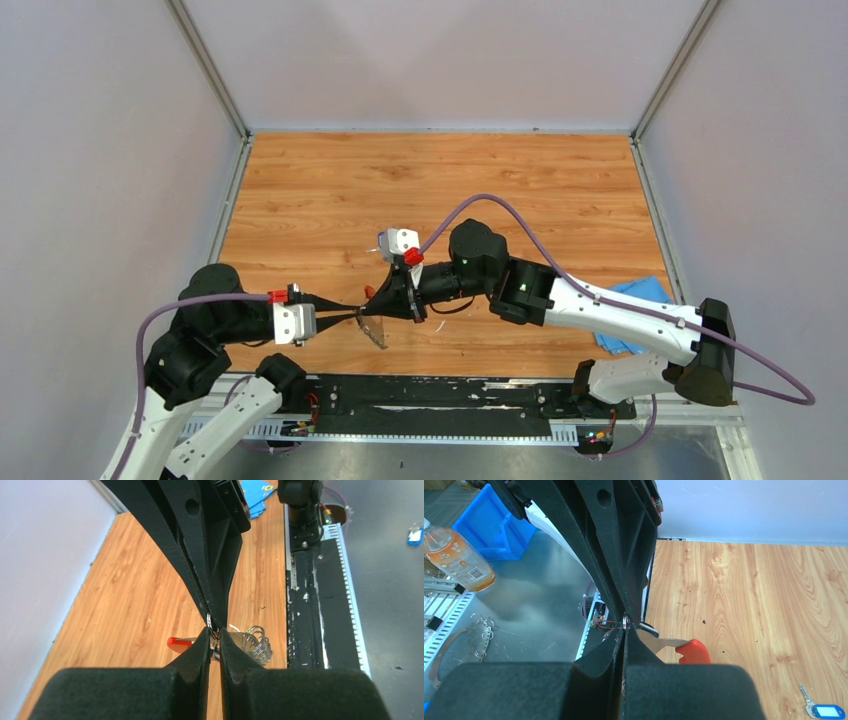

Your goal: Put the keys on the keyring

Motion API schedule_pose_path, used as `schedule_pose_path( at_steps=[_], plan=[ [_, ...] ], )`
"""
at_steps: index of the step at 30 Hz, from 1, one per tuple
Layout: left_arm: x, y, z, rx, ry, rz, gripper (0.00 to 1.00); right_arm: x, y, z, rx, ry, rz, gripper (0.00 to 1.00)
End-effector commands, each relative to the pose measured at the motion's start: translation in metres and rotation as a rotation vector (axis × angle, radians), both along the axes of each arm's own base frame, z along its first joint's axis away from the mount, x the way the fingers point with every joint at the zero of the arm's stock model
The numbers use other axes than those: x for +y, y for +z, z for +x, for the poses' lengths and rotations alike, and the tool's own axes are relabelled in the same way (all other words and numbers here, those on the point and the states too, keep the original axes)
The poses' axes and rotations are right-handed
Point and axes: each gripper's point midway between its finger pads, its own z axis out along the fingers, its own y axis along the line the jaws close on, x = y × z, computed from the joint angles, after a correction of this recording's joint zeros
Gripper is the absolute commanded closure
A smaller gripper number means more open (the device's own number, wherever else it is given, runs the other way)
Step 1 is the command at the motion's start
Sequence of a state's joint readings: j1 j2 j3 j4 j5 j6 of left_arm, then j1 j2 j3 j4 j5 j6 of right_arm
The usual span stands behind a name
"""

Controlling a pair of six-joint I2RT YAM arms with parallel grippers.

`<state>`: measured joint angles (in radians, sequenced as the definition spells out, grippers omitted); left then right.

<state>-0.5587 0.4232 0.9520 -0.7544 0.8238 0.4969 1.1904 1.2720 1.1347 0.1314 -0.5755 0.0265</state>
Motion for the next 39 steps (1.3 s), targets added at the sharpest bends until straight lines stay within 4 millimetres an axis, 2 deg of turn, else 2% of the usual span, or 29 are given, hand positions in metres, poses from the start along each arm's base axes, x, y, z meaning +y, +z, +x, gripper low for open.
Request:
schedule_pose_path(
  at_steps=[1, 3, 10, 13, 20, 27, 34, 39],
  plan=[
    [0.001, -0.004, 0.006, 0.043, 0.04, 0.01, 0.96, -0.004, 0.024, 0.003, -0.052, -0.003, 0.078, 1.0],
    [0.001, -0.006, 0.007, 0.043, 0.048, 0.013, 1.0, -0.004, 0.025, 0.002, -0.05, 0.001, 0.075, 1.0],
    [0.0, -0.008, 0.012, 0.064, 0.063, 0.023, 1.0, -0.004, 0.025, 0.001, -0.072, 0.023, 0.032, 0.98],
    [0.0, -0.005, 0.017, 0.087, 0.087, 0.023, 1.0, -0.007, 0.024, 0.003, -0.081, 0.013, -0.016, 0.91],
    [-0.001, -0.002, 0.019, 0.088, 0.089, 0.025, 1.0, -0.015, 0.009, 0.015, -0.124, -0.017, -0.201, 0.6],
    [-0.002, 0.001, 0.02, 0.081, 0.082, 0.026, 1.0, -0.019, 0.005, 0.025, -0.19, -0.025, -0.311, 0.58],
    [-0.001, 0.001, 0.021, 0.073, 0.091, 0.025, 1.0, -0.01, 0.009, 0.027, -0.208, 0.008, -0.327, 0.65],
    [0.001, 0.001, 0.027, 0.068, 0.121, 0.033, 1.0, -0.007, 0.003, 0.027, -0.205, 0.015, -0.343, 0.69]
  ],
)
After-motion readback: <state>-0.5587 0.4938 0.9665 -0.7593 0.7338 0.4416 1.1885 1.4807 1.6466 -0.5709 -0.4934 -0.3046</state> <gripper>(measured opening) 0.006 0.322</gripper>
